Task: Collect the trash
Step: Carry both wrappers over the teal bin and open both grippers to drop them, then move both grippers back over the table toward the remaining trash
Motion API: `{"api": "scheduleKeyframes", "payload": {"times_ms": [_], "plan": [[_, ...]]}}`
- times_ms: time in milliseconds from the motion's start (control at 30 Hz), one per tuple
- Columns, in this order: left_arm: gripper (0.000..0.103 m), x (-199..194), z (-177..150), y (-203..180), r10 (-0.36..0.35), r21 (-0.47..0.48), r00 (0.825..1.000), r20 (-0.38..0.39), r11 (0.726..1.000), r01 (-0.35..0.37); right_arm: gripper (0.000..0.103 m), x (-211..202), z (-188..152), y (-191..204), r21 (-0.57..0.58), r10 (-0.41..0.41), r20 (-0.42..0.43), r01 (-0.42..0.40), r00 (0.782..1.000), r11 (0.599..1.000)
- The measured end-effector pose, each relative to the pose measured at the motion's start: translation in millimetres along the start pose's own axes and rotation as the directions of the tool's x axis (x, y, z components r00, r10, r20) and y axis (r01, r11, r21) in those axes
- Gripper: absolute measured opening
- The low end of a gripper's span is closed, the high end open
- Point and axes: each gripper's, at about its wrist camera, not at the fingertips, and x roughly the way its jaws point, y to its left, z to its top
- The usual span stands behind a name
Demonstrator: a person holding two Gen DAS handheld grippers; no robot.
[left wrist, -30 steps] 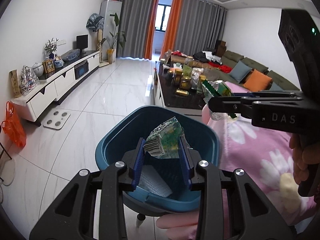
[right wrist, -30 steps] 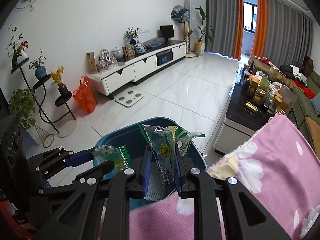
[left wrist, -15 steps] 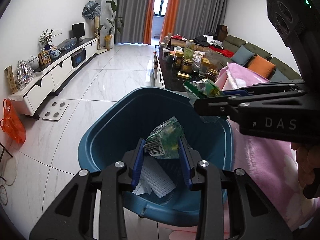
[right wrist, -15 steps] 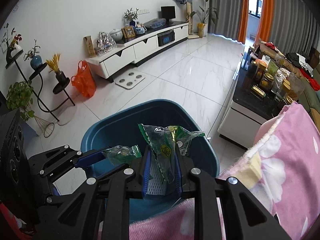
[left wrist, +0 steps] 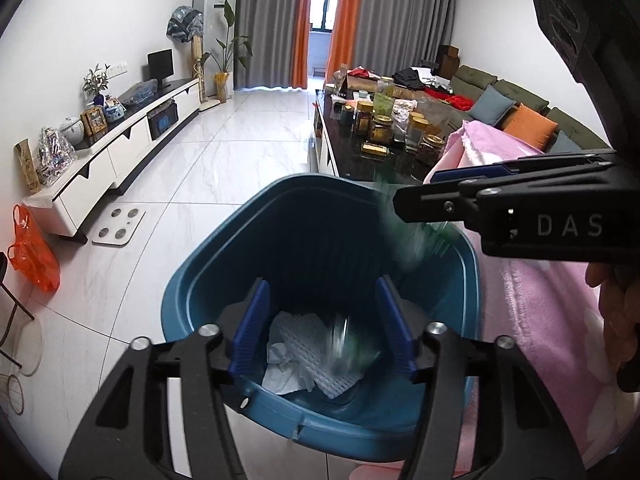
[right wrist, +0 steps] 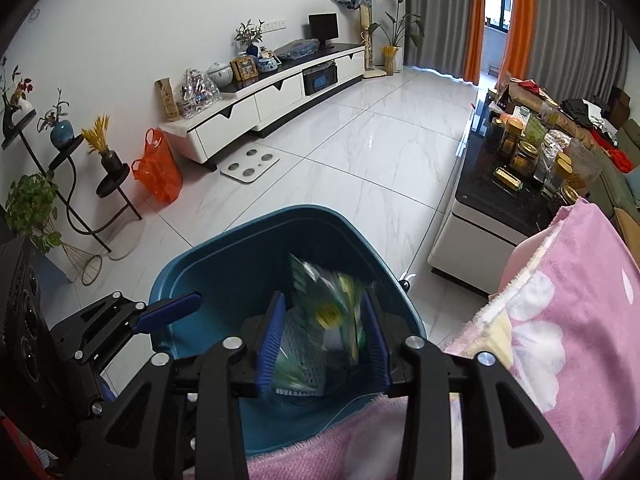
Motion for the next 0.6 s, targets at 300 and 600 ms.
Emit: {"api": "scheduleKeyframes", "payload": {"times_ms": [300, 600], "plan": [[0.079, -31, 2, 11, 0.049, -0.019, 0.997, 0.064, 0.999, -0.048, 0.046, -20, 3, -1, -0.015, -0.027, 0.054, 0.028, 0.998, 0.999], [0.097, -91, -4, 25, 0.090, -0.064, 0.986, 0.142, 0.995, -0.081, 0.055, -56, -3, -2, -0.038, -0.095, 0.132, 0.100, 0.987, 0.994]]}}
